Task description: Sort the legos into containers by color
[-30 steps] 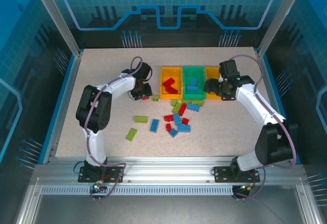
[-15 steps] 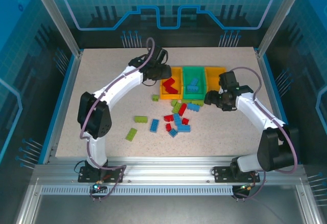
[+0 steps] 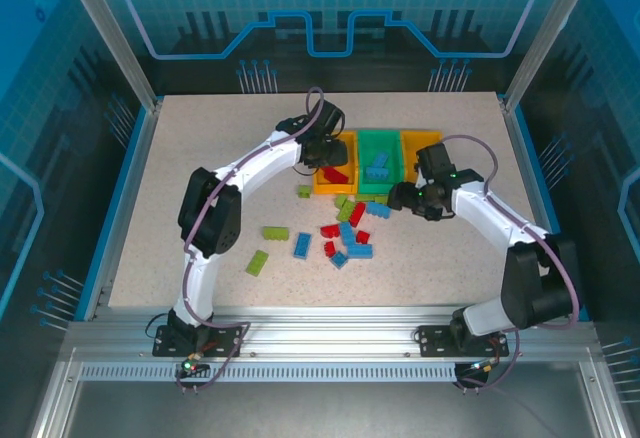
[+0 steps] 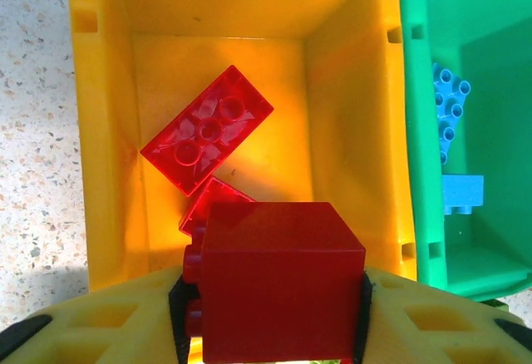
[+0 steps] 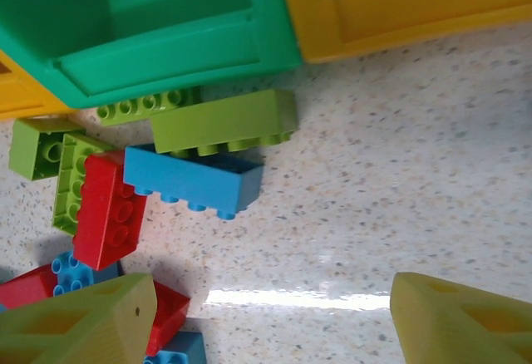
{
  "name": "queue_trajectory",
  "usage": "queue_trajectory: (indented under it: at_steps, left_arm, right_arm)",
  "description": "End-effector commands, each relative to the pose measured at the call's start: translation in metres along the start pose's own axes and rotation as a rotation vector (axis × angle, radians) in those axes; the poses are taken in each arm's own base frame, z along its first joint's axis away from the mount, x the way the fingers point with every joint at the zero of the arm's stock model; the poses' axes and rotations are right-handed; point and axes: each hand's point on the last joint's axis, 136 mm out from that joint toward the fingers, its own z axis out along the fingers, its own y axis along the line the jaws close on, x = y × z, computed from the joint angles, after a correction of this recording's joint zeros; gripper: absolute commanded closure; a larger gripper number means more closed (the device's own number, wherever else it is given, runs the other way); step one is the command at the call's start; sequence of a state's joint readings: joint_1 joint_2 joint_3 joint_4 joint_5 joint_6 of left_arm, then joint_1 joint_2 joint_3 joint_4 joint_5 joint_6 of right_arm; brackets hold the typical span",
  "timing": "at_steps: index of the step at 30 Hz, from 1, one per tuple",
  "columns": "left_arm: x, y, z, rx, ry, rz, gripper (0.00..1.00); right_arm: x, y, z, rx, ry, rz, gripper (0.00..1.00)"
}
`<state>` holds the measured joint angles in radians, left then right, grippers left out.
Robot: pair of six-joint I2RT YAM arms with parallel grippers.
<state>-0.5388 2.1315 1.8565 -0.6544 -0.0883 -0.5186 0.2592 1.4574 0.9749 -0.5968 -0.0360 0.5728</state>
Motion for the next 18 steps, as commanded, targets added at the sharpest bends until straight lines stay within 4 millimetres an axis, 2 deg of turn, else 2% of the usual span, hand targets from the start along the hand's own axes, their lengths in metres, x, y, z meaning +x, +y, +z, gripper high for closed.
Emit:
queue_trajectory:
  at_steps: [1, 8, 14, 18]
  left_arm:
    - [-0.006, -0.007, -0.007, 0.025, -0.004, -0.005, 0.44]
    - [-0.010, -0.006, -0.030, 0.036, -0.048, -0.008, 0.24]
    - [-0.007, 0.001, -0.052, 0.037, -0.085, -0.010, 0.20]
    - [0.005, 0.012, -0.056, 0.021, -0.084, -0.013, 0.19]
  right_arm:
    - [0.008, 0.016, 0.012, -0.029, 0.034, 0.007, 0.24]
    - [0.009, 0.028, 0.034, -0.029, 0.067, 0.017, 0.25]
    - [0.006, 0.028, 0.045, 0.006, 0.080, 0.012, 0.25]
    - [0.004, 0.033, 0.050, 0.001, 0.076, 0.018, 0.25]
